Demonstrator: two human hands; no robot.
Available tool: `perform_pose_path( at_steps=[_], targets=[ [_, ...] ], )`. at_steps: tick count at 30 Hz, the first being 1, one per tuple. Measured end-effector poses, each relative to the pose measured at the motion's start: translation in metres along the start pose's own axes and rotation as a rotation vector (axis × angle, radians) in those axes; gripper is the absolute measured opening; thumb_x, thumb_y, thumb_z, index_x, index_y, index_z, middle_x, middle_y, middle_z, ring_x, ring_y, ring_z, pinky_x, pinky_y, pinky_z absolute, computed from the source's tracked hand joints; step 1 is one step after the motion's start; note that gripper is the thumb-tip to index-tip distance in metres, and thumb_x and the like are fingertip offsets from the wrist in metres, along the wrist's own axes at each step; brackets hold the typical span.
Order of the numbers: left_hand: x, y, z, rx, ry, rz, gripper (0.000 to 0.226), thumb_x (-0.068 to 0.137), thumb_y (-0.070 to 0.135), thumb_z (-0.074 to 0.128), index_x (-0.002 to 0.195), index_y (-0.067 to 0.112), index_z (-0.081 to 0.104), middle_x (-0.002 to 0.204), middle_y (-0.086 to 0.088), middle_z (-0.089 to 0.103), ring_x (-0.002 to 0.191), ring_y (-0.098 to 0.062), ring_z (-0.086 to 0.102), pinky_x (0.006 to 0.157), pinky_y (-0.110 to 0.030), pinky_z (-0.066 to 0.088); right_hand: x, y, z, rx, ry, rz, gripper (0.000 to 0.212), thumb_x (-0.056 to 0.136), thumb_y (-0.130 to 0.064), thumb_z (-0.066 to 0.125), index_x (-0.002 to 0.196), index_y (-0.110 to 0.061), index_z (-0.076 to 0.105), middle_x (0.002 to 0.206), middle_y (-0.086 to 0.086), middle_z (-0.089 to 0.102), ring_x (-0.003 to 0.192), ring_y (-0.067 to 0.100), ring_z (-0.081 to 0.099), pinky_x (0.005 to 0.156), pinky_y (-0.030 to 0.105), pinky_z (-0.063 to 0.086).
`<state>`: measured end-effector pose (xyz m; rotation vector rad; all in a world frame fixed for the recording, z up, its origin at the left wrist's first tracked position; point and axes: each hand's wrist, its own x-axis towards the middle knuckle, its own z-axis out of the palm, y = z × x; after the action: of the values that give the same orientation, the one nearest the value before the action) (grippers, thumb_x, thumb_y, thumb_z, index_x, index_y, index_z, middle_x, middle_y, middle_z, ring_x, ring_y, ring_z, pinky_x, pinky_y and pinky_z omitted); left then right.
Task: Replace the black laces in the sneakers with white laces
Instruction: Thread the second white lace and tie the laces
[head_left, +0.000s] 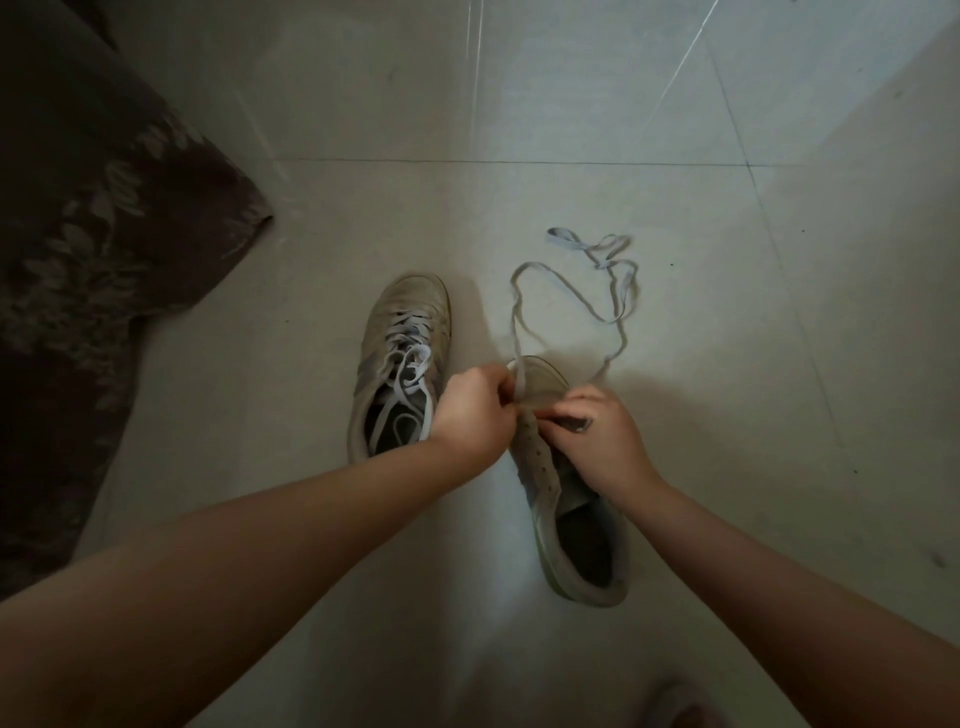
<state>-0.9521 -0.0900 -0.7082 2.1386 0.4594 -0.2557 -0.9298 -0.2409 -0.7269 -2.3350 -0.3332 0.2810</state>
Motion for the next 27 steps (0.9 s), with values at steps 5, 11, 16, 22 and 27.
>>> perform_pose_path(
  at_steps=[5, 11, 16, 22, 27],
  targets=[
    [0.002, -0.007, 0.002, -0.259, -0.009, -0.2, 0.016, 0.075, 0.012, 0.076, 0.068, 0.01, 0.062, 0.062, 0.003, 0.056, 0.059, -0.008, 0.051, 0.053, -0.016, 0.042, -0.002, -0.005, 0.004, 0.044, 0.015, 0.018, 0.013, 0.074, -0.01, 0.078, 0.087, -0.009, 0.077, 0.078, -0.004, 0.058, 0.077, 0.014, 0.059, 0.071, 0.023, 0.046],
    [0.003, -0.007, 0.012, -0.604, -0.064, -0.527, 0.017, 0.072, 0.007, 0.078, 0.082, 0.001, 0.067, 0.075, -0.009, 0.064, 0.073, -0.019, 0.06, 0.07, -0.026, 0.054, 0.001, -0.004, 0.009, -0.001, -0.008, 0.053, 0.012, 0.071, -0.011, 0.078, 0.083, -0.013, 0.077, 0.073, -0.015, 0.052, 0.074, 0.015, 0.059, 0.068, 0.03, 0.048],
    [-0.006, -0.007, 0.017, -0.663, -0.088, -0.466, 0.019, 0.075, 0.013, 0.077, 0.074, 0.012, 0.058, 0.073, -0.005, 0.06, 0.073, -0.017, 0.059, 0.078, -0.034, 0.054, 0.0, -0.01, 0.011, -0.036, 0.012, 0.056, 0.005, 0.076, -0.008, 0.071, 0.075, -0.013, 0.071, 0.071, -0.011, 0.047, 0.068, 0.012, 0.053, 0.061, 0.026, 0.038],
    [-0.004, -0.001, 0.025, -0.438, 0.011, -0.394, 0.028, 0.075, 0.03, 0.074, 0.076, 0.016, 0.049, 0.076, -0.003, 0.057, 0.072, -0.019, 0.056, 0.067, -0.033, 0.05, 0.002, -0.018, 0.003, -0.239, -0.121, -0.002, 0.011, 0.085, -0.008, 0.059, 0.092, -0.007, 0.068, 0.097, 0.006, 0.055, 0.084, 0.023, 0.054, 0.061, 0.021, 0.026],
    [-0.002, 0.004, 0.024, -0.385, -0.02, -0.324, 0.021, 0.08, 0.024, 0.068, 0.086, 0.013, 0.051, 0.072, 0.003, 0.051, 0.068, -0.013, 0.05, 0.065, -0.025, 0.041, 0.004, -0.013, -0.017, -0.102, -0.086, 0.065, 0.008, 0.081, -0.004, 0.065, 0.075, -0.008, 0.065, 0.084, 0.002, 0.052, 0.076, 0.02, 0.055, 0.062, 0.011, 0.035]
  ],
)
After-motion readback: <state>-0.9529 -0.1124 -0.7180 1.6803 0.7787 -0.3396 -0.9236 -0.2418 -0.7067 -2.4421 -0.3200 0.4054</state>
